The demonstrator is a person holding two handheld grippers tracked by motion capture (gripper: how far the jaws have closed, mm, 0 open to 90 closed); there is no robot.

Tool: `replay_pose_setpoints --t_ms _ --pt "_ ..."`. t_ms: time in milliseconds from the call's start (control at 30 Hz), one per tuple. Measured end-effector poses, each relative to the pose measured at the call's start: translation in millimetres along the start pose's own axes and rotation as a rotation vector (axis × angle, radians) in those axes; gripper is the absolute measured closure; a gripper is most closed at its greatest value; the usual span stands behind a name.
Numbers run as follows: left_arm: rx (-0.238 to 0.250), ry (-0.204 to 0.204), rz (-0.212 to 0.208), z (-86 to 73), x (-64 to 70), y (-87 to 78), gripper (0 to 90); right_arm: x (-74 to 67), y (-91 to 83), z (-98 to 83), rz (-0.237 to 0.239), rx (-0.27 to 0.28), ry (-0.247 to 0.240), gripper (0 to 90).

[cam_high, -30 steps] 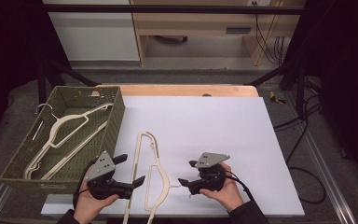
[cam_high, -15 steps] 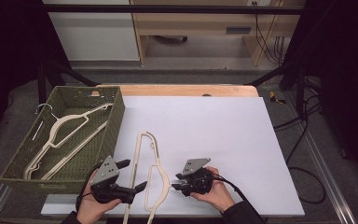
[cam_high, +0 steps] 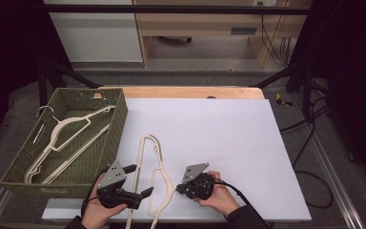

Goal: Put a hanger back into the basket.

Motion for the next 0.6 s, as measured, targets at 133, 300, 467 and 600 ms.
replay_pose_setpoints --t_ms 133,300,467,600 --pt "-0.025 0.011 -0.014 -1.1 5.8 7.6 6.9 2.9 0.4 1.2 0.038 -0.010 -0.011 87.9" --pt "-0.060 0.020 -0.023 -5.0 11.5 16.2 7.5 6.3 0.1 0.3 0.075 0.001 -0.009 88.6" --pt "-0.092 0.018 -0.029 -10.0 15.6 23.0 8.8 5.8 -2.6 2.1 0.079 0.000 -0.005 89.1" --pt "-0.132 0.020 -0.034 -15.5 20.6 31.8 11.0 2.9 -7.2 6.2 0.099 0.007 0.002 89.3"
Point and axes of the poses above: each handheld gripper's, and its own axes: y roughly forward along the jaws, z roughly out of its top, x roughly to its right, the point moved 4 cm from there along y, roughly forward along the jaws, and after that the axes turned 5 degrees about -y, right-handed, at the moved point
